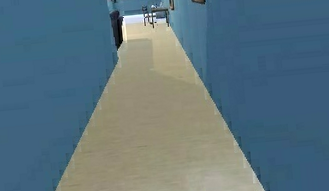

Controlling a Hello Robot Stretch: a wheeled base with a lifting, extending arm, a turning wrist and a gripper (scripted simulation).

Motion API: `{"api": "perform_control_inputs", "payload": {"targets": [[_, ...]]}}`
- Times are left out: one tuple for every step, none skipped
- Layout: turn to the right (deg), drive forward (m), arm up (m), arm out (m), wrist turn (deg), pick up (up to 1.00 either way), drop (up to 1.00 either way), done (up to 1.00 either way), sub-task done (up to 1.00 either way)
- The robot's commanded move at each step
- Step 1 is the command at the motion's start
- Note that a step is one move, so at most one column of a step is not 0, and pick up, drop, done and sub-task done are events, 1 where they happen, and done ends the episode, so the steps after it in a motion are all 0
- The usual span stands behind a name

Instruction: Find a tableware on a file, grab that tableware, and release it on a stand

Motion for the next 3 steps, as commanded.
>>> {"api": "perform_control_inputs", "payload": {"targets": [[-3.0, 0.00, 0.00, 0.00, 0.0, 0.00, 0.00, 0.00, 0.00], [0.0, 1.00, 0.00, 0.00, 0.0, 0.00, 0.00, 0.00, 0.00], [0.0, 1.00, 0.00, 0.00, 0.0, 0.00, 0.00, 0.00, 0.00]]}}
